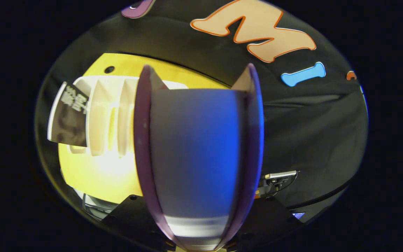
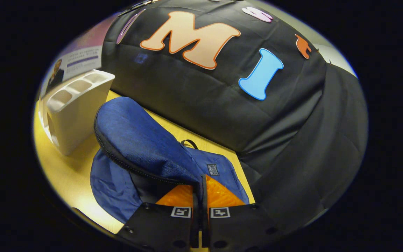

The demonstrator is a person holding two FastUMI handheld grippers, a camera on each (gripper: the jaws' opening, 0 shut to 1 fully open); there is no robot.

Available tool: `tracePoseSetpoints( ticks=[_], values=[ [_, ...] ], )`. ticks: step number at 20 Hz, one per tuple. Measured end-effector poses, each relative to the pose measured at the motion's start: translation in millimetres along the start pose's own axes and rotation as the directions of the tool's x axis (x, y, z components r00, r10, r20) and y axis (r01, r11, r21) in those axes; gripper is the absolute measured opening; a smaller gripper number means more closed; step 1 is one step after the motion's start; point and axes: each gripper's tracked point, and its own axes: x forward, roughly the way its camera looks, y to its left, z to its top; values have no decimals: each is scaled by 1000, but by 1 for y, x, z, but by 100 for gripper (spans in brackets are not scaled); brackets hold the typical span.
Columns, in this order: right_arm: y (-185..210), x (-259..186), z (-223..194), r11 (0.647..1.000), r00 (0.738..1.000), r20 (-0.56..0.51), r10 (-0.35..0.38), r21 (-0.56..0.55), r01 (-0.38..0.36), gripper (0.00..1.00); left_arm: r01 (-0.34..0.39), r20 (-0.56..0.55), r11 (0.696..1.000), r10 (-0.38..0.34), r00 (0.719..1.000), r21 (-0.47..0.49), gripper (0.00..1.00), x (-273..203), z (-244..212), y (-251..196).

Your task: Open the schoolbag, grab two books from the bookshelf and put them into the schoolbag.

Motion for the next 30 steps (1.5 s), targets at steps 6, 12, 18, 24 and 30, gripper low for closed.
tracePoseSetpoints(
  ticks=[6,12,18,24,30],
  values=[
    [-9,0,4,997,1000,7,16,79,-16,6,86,43,996,-85,995,-37,41,82,-6,-9],
    [-19,-1,8,988,999,19,48,149,-51,6,197,56,978,-193,980,-69,41,163,-18,-38],
    [-23,-4,10,982,996,46,82,168,-88,6,302,111,953,-299,948,-9,41,236,-28,-71],
    [-21,-4,13,982,993,59,99,156,-107,6,419,113,908,-414,903,-20,41,283,-27,-92],
    [-28,-2,12,973,995,42,94,208,-101,6,496,191,867,-479,857,-51,41,301,0,-85]
  ],
)
